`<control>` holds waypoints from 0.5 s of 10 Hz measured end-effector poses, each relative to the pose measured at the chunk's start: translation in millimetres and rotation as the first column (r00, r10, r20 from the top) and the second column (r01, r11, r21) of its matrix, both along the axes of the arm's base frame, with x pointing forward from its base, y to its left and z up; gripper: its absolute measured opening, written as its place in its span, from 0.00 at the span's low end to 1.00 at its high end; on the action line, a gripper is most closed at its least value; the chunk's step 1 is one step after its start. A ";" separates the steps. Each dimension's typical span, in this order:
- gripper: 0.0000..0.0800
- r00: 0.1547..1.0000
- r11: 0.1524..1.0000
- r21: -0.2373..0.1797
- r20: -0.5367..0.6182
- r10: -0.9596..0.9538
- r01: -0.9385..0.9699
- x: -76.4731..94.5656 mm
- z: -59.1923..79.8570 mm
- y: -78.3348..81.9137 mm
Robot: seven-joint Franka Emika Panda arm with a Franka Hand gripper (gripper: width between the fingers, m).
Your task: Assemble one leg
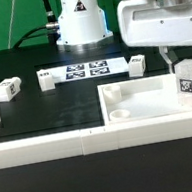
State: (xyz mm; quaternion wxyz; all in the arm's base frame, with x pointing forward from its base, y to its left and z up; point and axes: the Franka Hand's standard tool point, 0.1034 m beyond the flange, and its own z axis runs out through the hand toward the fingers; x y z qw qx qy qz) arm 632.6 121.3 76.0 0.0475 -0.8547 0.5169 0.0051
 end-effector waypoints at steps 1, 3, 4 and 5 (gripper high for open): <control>0.36 0.994 0.995 0.004 -0.009 -0.104 0.104 0.0 0.0 0.0; 0.37 0.949 0.949 0.016 -0.024 -0.314 0.315 0.9 0.0 -0.3; 0.37 0.912 0.912 0.019 -0.032 -0.409 0.409 1.1 0.0 0.2; 0.37 0.875 0.876 0.020 -0.038 -0.482 0.483 1.2 -0.1 0.8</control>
Offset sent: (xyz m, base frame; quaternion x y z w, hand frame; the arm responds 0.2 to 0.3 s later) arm -0.0045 -0.0056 -0.0013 -0.0021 0.0175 0.2905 0.9567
